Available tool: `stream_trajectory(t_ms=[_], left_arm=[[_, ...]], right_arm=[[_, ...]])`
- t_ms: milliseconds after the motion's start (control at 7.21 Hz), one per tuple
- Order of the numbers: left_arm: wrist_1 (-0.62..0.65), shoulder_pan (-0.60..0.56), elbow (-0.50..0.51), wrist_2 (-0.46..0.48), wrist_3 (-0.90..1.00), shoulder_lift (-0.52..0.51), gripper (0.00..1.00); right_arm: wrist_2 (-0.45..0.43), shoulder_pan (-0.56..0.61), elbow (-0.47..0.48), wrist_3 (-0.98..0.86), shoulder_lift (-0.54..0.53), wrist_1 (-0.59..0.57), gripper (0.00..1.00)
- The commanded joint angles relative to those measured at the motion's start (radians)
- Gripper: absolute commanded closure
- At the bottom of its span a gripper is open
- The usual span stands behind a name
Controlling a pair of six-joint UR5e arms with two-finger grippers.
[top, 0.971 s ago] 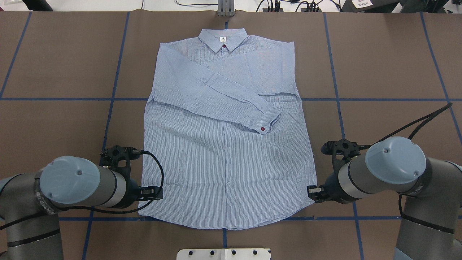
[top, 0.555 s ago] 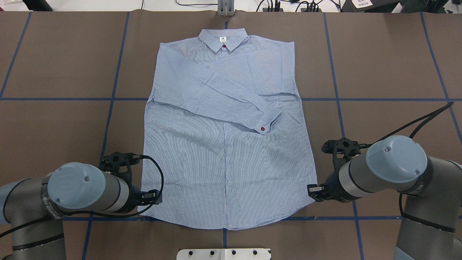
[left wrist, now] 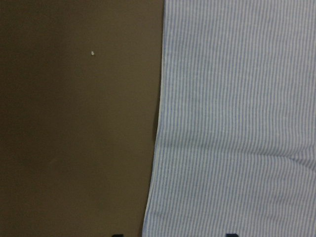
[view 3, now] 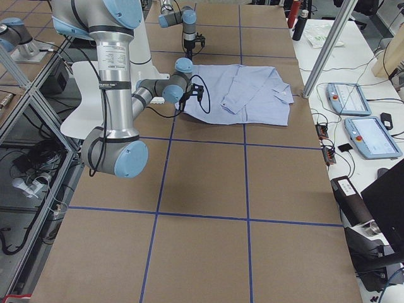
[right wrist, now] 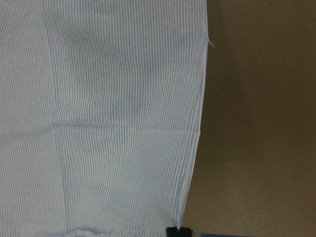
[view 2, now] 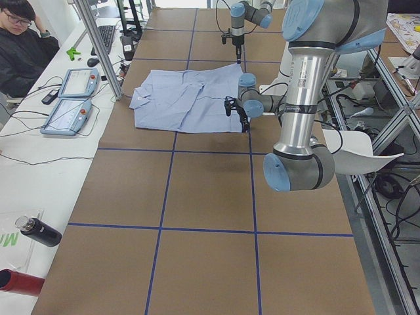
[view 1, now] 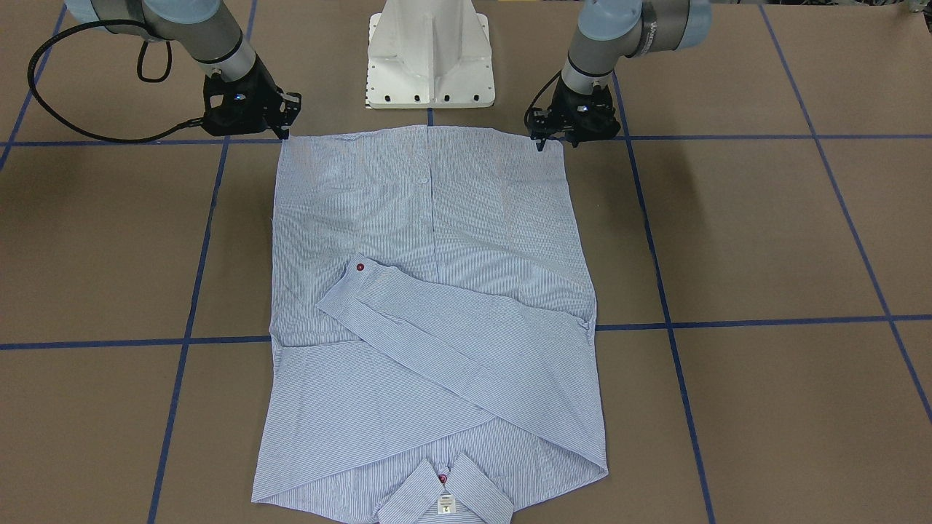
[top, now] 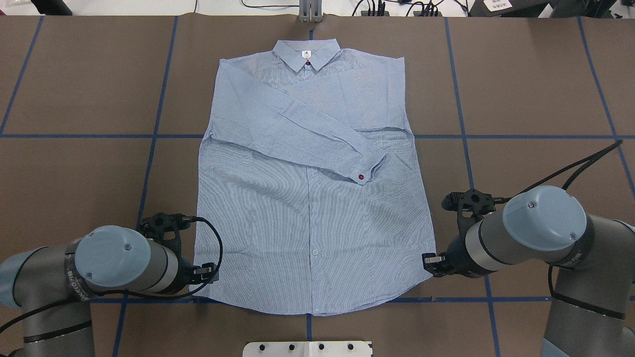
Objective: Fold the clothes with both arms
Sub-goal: 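Lower the left gripper to the other hem corner nearest the robot and grasp it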
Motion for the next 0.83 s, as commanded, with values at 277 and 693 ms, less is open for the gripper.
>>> stream_trajectory(t_ms=[277,693], left_arm=[[0.005,0.000,0.012,-0.003,-0.003,0.000,0.38],[0.005,0.002,0.017,-0.003,-0.005,-0.004,0.41]], right_arm=[[0.001,0.001,-0.001,-0.002,0.000,0.000,1.00],[0.001,0.001,-0.003,-0.002,0.000,0.000,1.00]])
